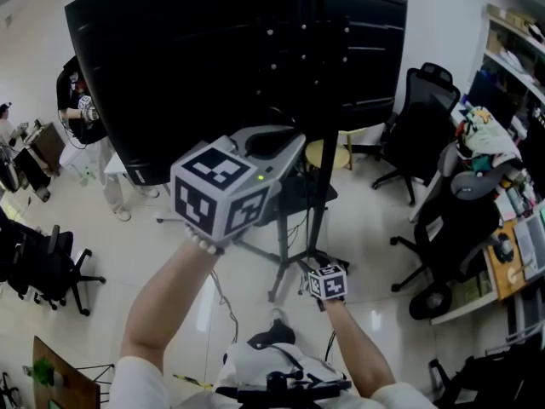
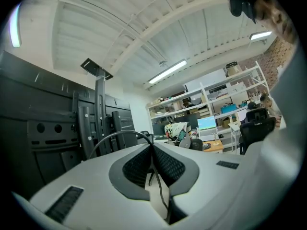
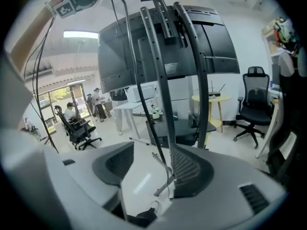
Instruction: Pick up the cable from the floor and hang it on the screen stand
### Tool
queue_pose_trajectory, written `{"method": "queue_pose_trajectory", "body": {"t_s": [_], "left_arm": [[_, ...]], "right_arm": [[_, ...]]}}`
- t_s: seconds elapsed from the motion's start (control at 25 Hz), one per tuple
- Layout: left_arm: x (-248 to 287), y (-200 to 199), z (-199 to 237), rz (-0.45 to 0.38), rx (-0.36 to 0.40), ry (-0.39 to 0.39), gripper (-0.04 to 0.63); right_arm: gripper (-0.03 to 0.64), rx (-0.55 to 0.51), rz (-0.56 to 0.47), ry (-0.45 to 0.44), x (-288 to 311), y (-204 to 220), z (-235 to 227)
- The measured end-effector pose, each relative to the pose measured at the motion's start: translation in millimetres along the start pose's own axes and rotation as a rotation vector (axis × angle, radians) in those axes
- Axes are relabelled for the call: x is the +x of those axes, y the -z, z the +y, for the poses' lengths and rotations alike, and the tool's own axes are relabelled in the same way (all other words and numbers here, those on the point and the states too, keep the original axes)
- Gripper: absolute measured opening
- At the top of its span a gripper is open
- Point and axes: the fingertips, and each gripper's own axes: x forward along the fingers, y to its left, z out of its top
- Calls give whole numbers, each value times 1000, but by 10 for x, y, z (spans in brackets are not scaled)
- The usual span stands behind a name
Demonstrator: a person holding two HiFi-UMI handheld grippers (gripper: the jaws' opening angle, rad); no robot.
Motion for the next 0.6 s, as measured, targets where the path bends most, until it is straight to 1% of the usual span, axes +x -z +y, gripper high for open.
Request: {"method": "queue_pose_trajectory", "body": {"t_s": [0.28,0.44,0.6], "left_arm": [[-3,-184,133,-16,15,-14,17],[0,-273,183,-28,20,-13,17],[12,-348,243,-39,19,-14,17]], "right_arm": [[270,-16,0,-24,201,-110,111],[268,-30,-3,-8,329,-197,64],[268,-48,11,-15,452,-213,61]]}}
